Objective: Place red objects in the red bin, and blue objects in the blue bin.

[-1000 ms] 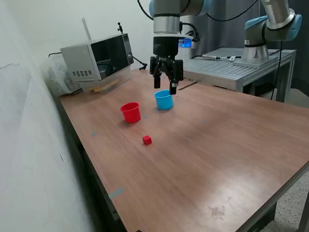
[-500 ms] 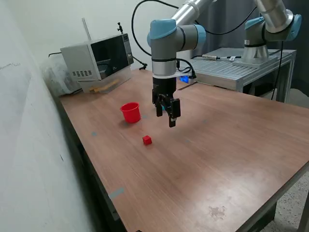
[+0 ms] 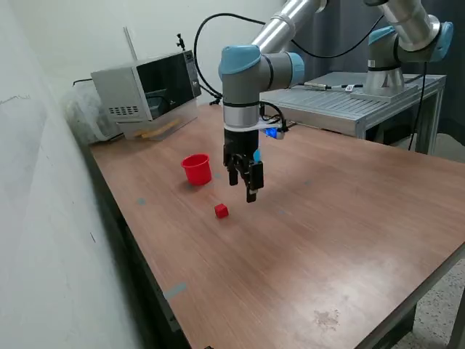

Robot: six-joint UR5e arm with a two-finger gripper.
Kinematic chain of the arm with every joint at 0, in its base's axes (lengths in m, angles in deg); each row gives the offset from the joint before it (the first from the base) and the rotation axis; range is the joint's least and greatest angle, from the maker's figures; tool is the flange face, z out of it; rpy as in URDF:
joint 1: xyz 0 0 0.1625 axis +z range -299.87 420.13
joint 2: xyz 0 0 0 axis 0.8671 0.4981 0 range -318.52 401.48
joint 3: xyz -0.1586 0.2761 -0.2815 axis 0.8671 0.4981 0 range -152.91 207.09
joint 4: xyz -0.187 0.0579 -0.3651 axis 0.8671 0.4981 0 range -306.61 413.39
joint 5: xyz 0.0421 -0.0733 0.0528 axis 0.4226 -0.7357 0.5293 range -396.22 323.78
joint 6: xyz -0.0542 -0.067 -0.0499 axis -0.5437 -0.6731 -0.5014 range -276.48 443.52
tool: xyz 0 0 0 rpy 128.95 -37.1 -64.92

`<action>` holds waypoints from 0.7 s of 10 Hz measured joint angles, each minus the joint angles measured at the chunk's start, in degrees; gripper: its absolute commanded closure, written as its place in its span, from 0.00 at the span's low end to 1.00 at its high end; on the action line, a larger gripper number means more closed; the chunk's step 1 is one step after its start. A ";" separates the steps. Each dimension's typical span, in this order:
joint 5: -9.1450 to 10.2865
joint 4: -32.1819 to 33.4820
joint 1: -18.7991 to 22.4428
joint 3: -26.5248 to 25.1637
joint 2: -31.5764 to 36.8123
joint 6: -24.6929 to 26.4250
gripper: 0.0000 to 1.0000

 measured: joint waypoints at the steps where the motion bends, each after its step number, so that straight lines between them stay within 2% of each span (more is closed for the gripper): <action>1: 0.00 0.52 -0.11 0.46 -0.48 -0.03 0.00; 4: -0.23 1.59 -1.37 2.64 -2.34 -0.29 0.00; 7: -1.71 3.23 -2.98 4.40 -3.81 -1.17 0.00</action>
